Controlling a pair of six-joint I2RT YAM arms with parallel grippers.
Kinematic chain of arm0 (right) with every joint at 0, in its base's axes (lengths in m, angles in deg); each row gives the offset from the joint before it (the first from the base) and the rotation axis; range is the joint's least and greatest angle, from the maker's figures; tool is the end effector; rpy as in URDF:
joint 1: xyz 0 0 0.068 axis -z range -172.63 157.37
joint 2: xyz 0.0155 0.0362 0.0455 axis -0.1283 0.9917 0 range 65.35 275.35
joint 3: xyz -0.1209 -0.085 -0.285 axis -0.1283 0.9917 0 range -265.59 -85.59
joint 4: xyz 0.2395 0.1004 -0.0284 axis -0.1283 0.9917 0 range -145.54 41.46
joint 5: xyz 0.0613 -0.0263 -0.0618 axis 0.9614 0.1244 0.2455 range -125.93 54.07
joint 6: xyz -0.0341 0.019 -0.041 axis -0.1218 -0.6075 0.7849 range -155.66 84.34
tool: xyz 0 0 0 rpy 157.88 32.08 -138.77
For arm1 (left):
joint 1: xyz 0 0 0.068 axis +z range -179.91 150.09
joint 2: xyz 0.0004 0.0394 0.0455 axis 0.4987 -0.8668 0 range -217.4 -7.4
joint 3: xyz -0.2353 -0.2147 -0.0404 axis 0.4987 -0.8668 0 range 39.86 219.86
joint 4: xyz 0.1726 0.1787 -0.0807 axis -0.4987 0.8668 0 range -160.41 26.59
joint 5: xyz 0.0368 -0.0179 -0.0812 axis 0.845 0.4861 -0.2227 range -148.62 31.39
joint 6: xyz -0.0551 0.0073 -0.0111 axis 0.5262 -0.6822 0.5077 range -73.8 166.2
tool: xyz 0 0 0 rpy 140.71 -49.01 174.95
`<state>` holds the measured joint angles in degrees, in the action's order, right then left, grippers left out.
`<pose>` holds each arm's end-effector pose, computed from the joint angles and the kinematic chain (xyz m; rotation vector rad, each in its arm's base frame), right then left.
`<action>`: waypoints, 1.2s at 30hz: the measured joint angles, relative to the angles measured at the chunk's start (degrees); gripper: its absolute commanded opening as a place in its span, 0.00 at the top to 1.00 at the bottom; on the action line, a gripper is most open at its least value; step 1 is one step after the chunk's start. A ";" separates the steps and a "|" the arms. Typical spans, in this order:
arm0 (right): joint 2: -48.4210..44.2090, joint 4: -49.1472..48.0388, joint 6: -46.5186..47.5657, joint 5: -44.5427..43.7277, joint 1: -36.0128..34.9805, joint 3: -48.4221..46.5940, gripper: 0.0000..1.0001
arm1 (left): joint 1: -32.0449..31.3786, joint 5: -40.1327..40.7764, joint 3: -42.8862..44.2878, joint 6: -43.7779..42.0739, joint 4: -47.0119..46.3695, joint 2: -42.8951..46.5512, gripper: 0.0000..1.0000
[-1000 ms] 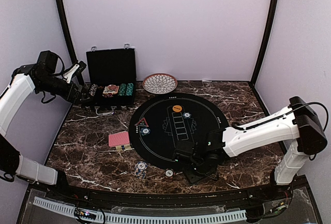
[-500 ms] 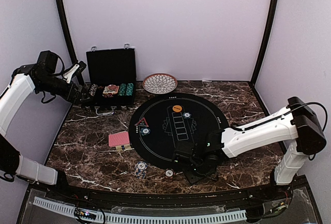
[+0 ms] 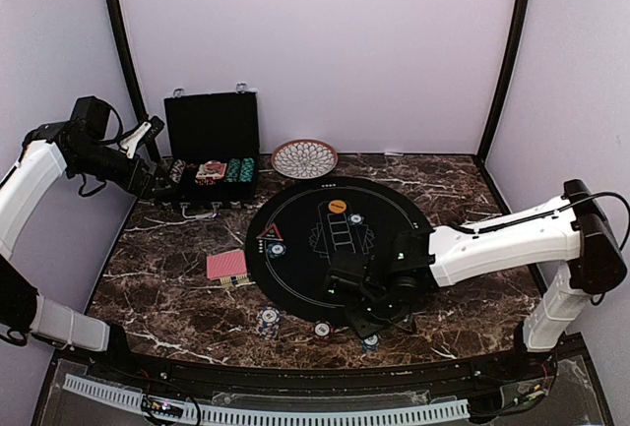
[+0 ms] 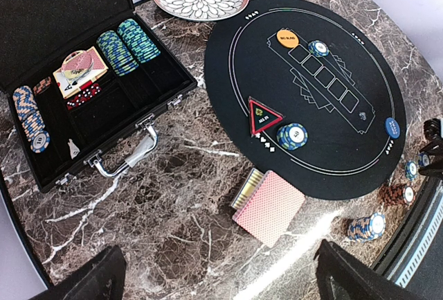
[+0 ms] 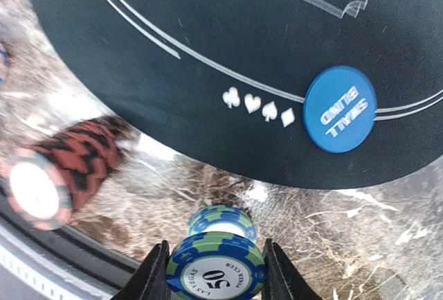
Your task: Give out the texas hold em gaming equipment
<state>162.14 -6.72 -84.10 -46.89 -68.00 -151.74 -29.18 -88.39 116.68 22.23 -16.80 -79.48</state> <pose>0.0878 0.3067 0.2408 -0.6471 2.8118 0.1041 0.2339 -0.0165 0.4103 0.6900 2.2136 -0.4139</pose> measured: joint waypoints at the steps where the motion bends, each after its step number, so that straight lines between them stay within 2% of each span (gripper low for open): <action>1: -0.31 0.63 0.13 -0.46 0.13 -0.94 0.84 | 0.00 0.00 0.00 0.00 0.00 0.00 0.01; 5: -1.44 1.64 0.74 -1.53 1.92 -3.48 0.84 | 0.00 0.00 0.00 0.00 0.00 0.00 0.01; 10: -2.45 1.51 2.19 -3.15 8.79 -3.45 0.85 | 0.00 0.00 0.00 -0.07 0.00 0.00 0.01; 19: -3.74 -4.33 5.22 -3.63 20.94 3.76 0.86 | 0.00 -0.02 -0.81 -0.87 0.04 0.81 0.01; 25: -3.30 -8.07 6.38 -2.43 22.93 7.69 0.86 | 0.00 0.00 -0.96 -1.31 0.09 0.81 0.01; 36: -1.77 -12.28 7.23 -1.57 24.24 9.44 0.86 | -0.02 -0.09 -1.25 -1.40 0.11 0.81 0.01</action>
<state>160.37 -19.01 -76.87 -48.47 -43.76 -142.30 -29.20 -88.48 115.43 20.83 -16.69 -78.67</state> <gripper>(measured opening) 0.387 0.988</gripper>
